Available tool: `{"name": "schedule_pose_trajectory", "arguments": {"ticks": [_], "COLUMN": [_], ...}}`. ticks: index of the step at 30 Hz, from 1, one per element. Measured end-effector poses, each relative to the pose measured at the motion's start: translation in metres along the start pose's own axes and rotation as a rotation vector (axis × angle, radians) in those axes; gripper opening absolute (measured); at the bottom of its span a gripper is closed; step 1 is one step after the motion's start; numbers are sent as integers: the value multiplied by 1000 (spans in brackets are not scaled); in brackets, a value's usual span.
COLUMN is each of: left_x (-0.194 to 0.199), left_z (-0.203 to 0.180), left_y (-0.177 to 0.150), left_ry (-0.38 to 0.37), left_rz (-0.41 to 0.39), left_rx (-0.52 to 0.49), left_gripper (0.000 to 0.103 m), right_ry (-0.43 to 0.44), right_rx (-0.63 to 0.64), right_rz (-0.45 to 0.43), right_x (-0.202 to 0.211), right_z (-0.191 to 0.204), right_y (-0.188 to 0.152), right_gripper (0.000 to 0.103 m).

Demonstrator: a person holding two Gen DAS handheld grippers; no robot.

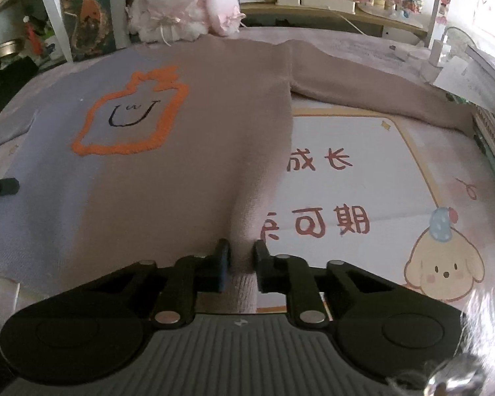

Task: Fold clothes
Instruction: 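Pull the hem with both tools to straighten the sweater body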

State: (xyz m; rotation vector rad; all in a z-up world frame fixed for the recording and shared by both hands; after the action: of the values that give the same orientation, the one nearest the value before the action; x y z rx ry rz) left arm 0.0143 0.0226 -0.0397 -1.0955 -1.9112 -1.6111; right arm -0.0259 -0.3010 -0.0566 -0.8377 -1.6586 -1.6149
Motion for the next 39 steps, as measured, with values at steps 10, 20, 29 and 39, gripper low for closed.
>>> {"name": "schedule_pose_trajectory", "arguments": {"ticks": [10, 20, 29, 39], "left_x": [4, 24, 35, 15], "left_z": [13, 32, 51, 35], "left_y": [-4, -8, -13, -17], "left_ry": [-4, -96, -59, -95], "left_rz": [14, -14, -24, 52], "left_rx": [40, 122, 130, 34], "left_gripper": [9, 22, 21, 41], "right_ry": [22, -53, -72, -97], "right_rx": [64, 2, -23, -5], "right_rz": [10, -5, 22, 26], "right_x": [6, 9, 12, 12], "right_z": [10, 2, 3, 9], "right_y": [-6, -4, -9, -10], "right_gripper": [13, 13, 16, 17]}}
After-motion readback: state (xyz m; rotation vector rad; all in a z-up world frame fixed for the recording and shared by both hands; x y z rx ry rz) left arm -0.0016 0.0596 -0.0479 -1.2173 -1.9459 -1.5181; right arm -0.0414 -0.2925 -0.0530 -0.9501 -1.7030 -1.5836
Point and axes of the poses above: each gripper's, at about its wrist camera, not at the fingertips, and x roughly against the way its jaws point, z to its left, y to its top, the point moved 3 cm from there along -x, roughly the way its jaws point, and after that the axes turned 6 degrees about -y, right-handed, at the moved point
